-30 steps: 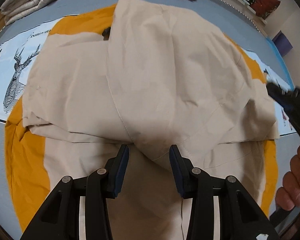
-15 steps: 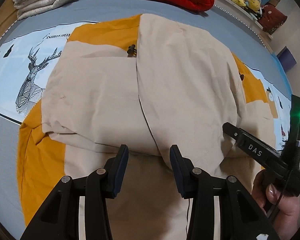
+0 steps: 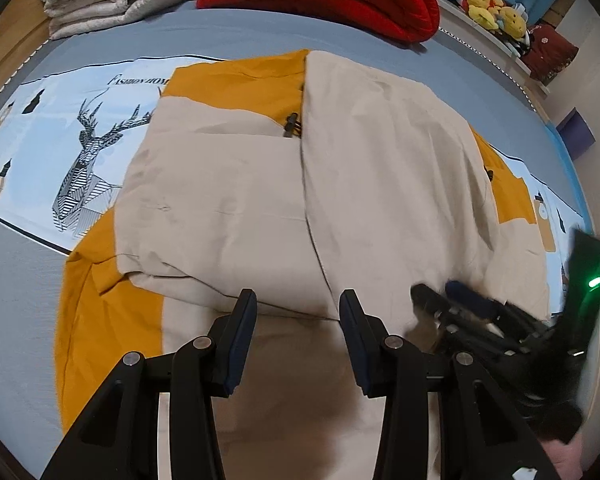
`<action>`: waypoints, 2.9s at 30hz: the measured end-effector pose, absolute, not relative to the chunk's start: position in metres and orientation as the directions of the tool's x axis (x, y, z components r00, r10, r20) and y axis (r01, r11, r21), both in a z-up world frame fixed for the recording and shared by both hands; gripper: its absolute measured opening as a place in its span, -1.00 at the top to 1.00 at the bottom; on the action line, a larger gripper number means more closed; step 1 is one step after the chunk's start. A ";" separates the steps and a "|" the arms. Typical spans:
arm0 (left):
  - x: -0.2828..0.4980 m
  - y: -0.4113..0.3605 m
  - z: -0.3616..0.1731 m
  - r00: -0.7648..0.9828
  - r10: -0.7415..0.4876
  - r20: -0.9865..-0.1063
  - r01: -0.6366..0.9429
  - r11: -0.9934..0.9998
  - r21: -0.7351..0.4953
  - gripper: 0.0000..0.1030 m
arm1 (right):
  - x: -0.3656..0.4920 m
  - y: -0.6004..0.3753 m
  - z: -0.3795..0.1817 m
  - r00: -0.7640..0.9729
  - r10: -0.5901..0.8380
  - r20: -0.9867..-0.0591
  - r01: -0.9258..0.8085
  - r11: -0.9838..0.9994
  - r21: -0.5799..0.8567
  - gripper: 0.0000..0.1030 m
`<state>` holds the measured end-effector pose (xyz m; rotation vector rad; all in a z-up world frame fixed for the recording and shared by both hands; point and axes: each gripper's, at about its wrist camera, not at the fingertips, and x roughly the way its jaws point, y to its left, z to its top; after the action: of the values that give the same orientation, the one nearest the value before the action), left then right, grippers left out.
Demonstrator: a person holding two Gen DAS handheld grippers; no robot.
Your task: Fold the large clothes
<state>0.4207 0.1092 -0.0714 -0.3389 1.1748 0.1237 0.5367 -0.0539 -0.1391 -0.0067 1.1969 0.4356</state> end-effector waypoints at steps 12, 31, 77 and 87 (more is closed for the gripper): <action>0.416 0.124 -0.059 0.416 -0.077 -0.906 -0.271 0.941 -0.204 0.24 | 0.544 -0.081 -0.140 0.344 0.192 -0.919 -0.240 0.964 0.112 0.04; 0.276 0.154 0.056 0.704 0.058 -0.708 -0.203 0.972 -0.122 0.55 | 0.406 -0.169 0.066 0.712 0.241 -0.659 -0.171 0.971 0.170 0.04; 0.116 0.200 -0.057 0.460 -0.051 -0.887 -0.370 0.897 -0.243 0.84 | 0.222 -0.354 -0.054 0.391 0.091 -0.916 0.085 0.987 0.134 0.39; 0.087 0.263 -0.099 0.375 -0.174 -0.911 -0.572 0.730 -0.375 0.63 | 0.226 -0.366 -0.082 0.265 0.097 -0.959 0.137 0.981 0.137 0.30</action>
<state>0.0869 0.2629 -0.0992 -0.7486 1.1851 0.2876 0.2260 -0.3664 -0.0821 0.2079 1.3056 -0.0274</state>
